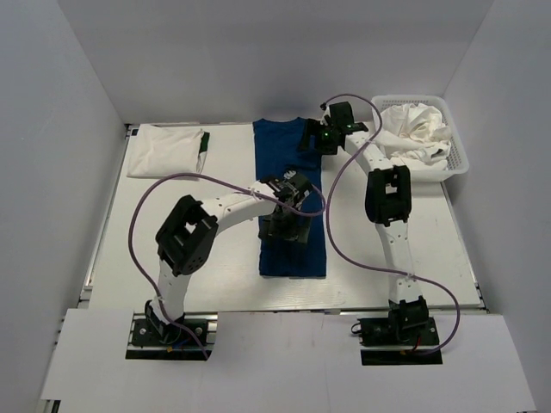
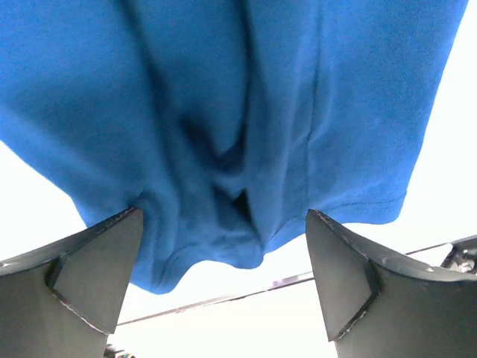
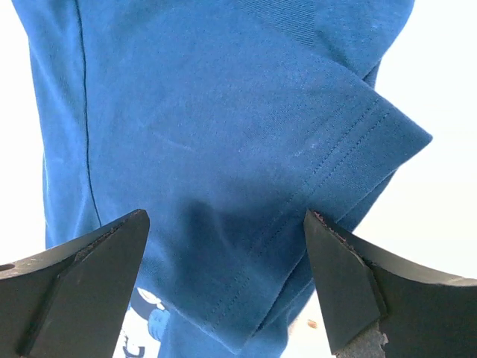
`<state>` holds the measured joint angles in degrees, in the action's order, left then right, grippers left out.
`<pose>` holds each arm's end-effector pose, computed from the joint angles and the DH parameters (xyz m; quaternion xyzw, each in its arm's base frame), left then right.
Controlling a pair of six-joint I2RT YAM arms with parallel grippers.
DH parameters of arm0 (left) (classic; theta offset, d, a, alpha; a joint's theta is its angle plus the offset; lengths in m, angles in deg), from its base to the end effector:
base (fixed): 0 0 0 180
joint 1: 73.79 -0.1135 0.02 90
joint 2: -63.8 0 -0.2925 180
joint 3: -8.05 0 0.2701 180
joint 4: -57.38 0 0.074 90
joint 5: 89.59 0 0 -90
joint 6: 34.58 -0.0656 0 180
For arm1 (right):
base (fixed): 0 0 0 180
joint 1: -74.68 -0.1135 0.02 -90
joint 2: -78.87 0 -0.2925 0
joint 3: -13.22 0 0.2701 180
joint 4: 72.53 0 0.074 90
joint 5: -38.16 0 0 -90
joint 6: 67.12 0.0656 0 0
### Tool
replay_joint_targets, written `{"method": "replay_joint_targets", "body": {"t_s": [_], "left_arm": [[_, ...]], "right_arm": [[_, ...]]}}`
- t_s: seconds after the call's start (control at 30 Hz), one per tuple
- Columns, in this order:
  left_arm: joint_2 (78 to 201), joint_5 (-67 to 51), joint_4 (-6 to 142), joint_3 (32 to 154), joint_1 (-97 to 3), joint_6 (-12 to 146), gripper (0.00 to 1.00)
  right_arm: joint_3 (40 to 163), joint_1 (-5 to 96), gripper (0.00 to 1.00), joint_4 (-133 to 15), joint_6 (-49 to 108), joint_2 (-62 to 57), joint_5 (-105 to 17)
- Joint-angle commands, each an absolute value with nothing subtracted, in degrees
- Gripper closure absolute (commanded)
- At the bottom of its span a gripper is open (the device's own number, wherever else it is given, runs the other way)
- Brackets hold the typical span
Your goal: Fold and stack the t-shirts
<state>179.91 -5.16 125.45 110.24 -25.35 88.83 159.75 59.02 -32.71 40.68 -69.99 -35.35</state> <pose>0.2807 -0.3262 0.1732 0.1337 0.9874 -0.0823 0.0210 0.6129 0.1911 0.1619 -0.0413 0.9056 0.2411 0.3466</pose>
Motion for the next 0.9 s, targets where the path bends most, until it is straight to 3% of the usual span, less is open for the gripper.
{"method": "replay_joint_targets", "body": {"t_s": [0.0,0.27,0.37,0.53,0.63,0.87], "left_arm": [[172.36,3.8,130.75,113.52,-25.28,90.92,0.0],[150.21,13.49,135.24,97.45,-26.6,105.24,0.0],[143.71,14.12,135.25,89.64,-26.6,109.55,0.0],[144.38,7.37,126.05,83.2,-27.12,108.51,0.0],[148.07,5.07,123.04,83.28,-27.12,106.14,0.06],[156.42,2.08,118.04,84.35,-27.12,104.29,0.2]], "right_arm": [[159.57,59.04,0.1,-34.29,35.72,-64.85,-31.72],[134.81,57.64,0.1,-37.45,31.14,-34.2,-32.68],[112.91,55.97,0.1,-40.34,35.77,-24.44,-36.79],[92.3,53.5,0.1,-44.14,38.96,-10.88,-35.86],[81.64,51.22,0.1,-41.51,40.18,-4.63,-34.97],[69.93,49.29,0.1,-33.06,43.44,7.58,-29.44]]}}
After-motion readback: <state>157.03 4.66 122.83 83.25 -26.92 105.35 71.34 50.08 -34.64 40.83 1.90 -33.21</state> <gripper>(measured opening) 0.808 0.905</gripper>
